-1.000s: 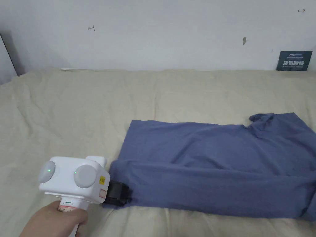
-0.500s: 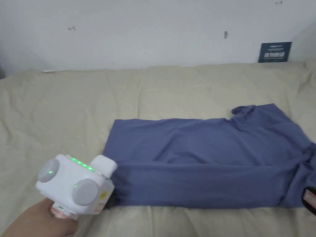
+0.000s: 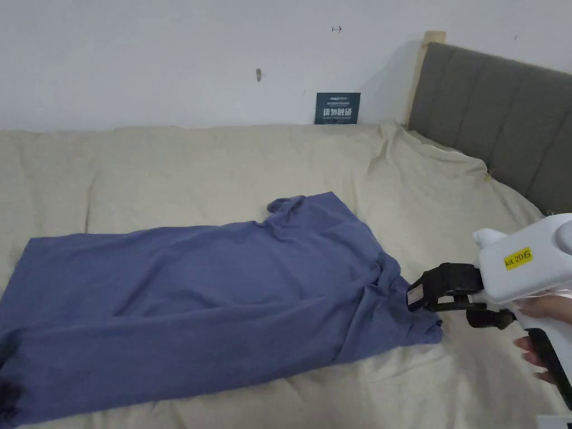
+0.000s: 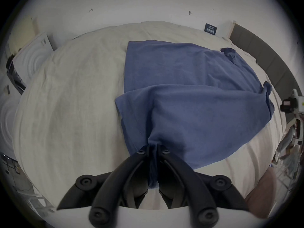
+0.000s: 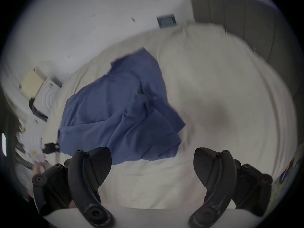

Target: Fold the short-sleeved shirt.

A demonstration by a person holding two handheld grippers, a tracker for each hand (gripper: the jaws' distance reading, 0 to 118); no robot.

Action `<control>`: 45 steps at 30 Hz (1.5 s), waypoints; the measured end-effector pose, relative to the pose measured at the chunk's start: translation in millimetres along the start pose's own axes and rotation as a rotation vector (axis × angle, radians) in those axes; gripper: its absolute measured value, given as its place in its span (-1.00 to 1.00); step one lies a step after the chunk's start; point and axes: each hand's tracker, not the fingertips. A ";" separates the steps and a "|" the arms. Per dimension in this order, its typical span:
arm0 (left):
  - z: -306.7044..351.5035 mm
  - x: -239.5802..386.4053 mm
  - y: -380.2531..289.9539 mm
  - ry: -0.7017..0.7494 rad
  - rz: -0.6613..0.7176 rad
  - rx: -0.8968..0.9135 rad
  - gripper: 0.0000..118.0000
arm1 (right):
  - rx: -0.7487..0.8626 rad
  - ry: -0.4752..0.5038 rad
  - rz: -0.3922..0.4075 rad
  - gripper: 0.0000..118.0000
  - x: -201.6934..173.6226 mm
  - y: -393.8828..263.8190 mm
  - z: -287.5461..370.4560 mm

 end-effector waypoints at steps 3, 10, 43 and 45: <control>-0.8 0.1 0.3 -0.009 0.018 -0.002 -0.84 | -0.010 0.029 -0.090 0.73 3.9 7.7 -22.4; -3.9 2.7 -0.3 -0.012 0.002 -0.013 -0.84 | -0.029 -0.069 -0.033 -0.08 5.8 4.4 -51.5; 89.6 -19.0 -79.2 -0.108 0.054 -0.019 -0.84 | -0.013 0.063 -0.002 -0.90 45.7 -102.9 71.3; 71.6 -18.2 -88.4 -0.079 0.043 -0.040 -0.84 | -0.064 0.026 -0.050 -0.90 53.6 -108.8 50.1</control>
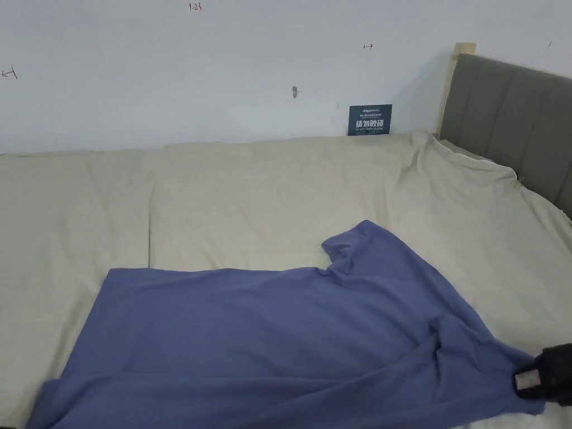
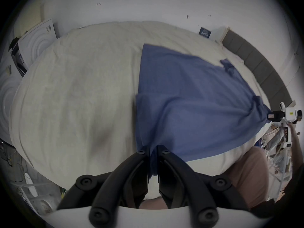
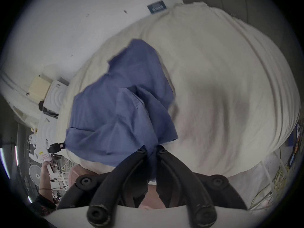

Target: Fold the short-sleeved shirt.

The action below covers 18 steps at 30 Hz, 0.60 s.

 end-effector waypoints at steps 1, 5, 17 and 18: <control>-5.7 -2.8 -1.8 0.014 0.005 -0.016 -0.84 | -0.017 -0.020 -0.006 -0.88 2.5 -3.0 -9.8; -4.5 -12.3 -2.6 -0.008 0.038 -0.008 -0.78 | 0.021 -0.200 0.065 -0.05 4.1 -8.6 -11.6; 47.2 -7.9 6.3 0.055 0.083 0.148 0.96 | 0.370 -0.139 0.194 0.50 -53.5 -34.9 64.0; 52.6 -3.4 5.9 0.028 0.066 0.174 0.81 | 0.389 -0.062 0.189 0.45 -62.1 -40.0 65.5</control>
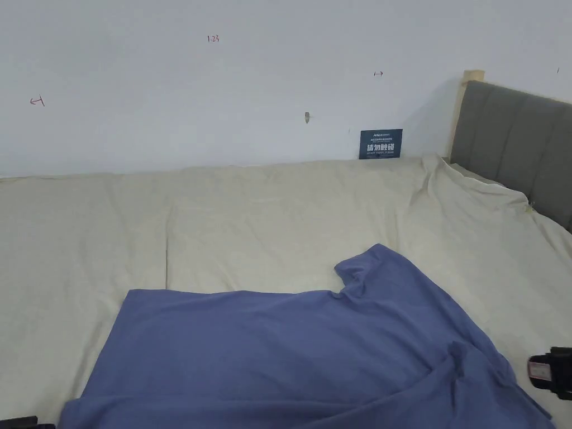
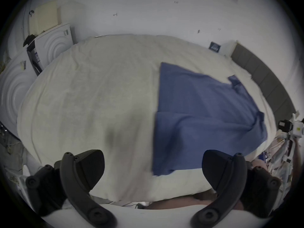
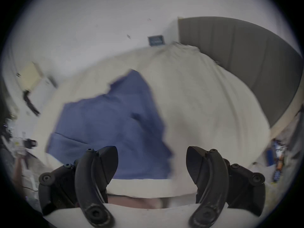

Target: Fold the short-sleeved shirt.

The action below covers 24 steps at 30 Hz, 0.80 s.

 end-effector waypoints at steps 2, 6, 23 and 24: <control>15.2 18.4 -6.7 -0.051 -0.048 0.153 -0.04 | 0.071 0.084 -0.020 -0.36 -23.1 -8.9 3.2; 28.4 48.0 -22.7 -0.088 -0.073 0.303 -0.96 | 0.187 0.136 -0.004 -1.00 -56.8 -25.0 -3.5; -75.2 37.5 195.5 -0.132 -0.076 0.217 -1.00 | 0.223 0.134 0.191 -1.00 -121.8 -15.4 -41.7; -100.6 37.2 214.0 -0.098 -0.088 0.169 -1.00 | 0.224 0.126 0.184 -1.00 -122.5 -13.8 -44.1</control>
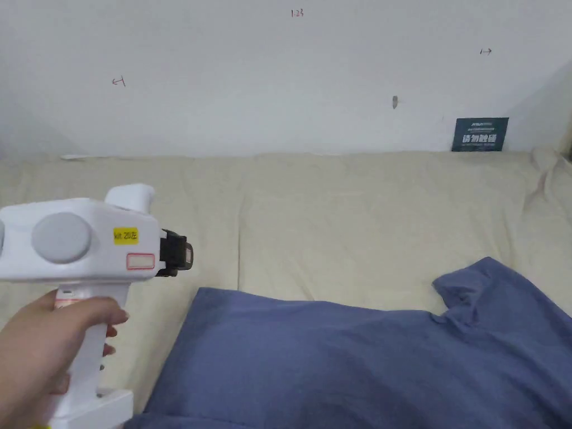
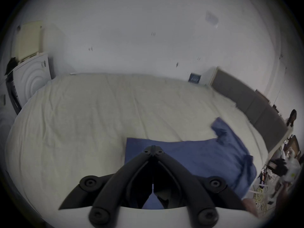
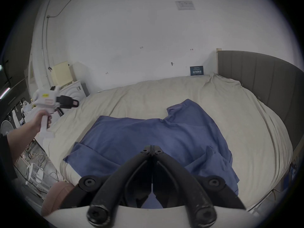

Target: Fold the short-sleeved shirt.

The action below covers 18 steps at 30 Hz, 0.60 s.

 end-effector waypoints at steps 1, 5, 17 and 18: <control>-24.7 -6.7 11.7 0.012 -0.011 -0.029 -1.00 | 0.004 0.008 -0.007 -1.00 1.6 1.6 -2.6; -101.6 -27.7 30.1 -0.041 0.051 -0.184 0.22 | 0.000 0.024 -0.034 -1.00 2.7 7.7 -16.5; -186.6 -48.9 15.0 0.061 0.038 -0.331 0.86 | -0.102 0.044 -0.069 -1.00 3.3 -0.5 -65.4; -186.2 -46.7 12.3 0.054 0.006 -0.350 0.85 | -0.111 0.044 -0.069 -1.00 10.9 -7.2 -67.5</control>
